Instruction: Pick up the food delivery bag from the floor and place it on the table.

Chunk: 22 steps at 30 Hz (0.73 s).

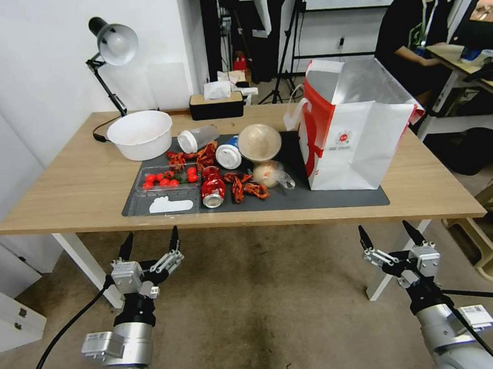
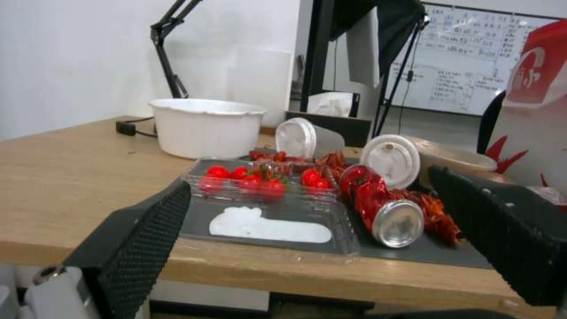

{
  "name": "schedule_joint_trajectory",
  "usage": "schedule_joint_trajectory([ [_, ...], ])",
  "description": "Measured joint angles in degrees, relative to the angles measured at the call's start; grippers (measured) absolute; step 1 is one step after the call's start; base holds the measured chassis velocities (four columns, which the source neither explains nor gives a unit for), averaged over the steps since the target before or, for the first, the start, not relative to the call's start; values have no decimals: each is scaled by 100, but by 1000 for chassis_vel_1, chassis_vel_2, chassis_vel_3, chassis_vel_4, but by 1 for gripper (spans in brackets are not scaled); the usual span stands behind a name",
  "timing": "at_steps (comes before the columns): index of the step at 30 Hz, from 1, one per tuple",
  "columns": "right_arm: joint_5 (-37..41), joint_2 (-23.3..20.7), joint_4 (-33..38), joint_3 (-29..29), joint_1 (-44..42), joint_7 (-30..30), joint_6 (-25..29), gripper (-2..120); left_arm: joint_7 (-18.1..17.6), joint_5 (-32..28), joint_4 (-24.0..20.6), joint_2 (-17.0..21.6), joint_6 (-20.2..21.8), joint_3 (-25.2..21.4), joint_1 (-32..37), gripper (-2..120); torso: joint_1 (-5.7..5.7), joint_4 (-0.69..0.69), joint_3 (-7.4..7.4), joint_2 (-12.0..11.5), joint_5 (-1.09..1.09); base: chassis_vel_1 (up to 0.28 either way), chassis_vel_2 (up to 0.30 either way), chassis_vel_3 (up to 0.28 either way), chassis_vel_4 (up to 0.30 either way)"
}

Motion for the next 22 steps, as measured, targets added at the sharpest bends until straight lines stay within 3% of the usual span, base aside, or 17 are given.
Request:
schedule_joint_trajectory([
  [22, -30, 13, -36, -10, 33, -71, -19, 100, 45, 23, 28, 10, -22, -19, -2, 100, 0, 0, 0, 0, 0, 0, 0, 0, 0],
])
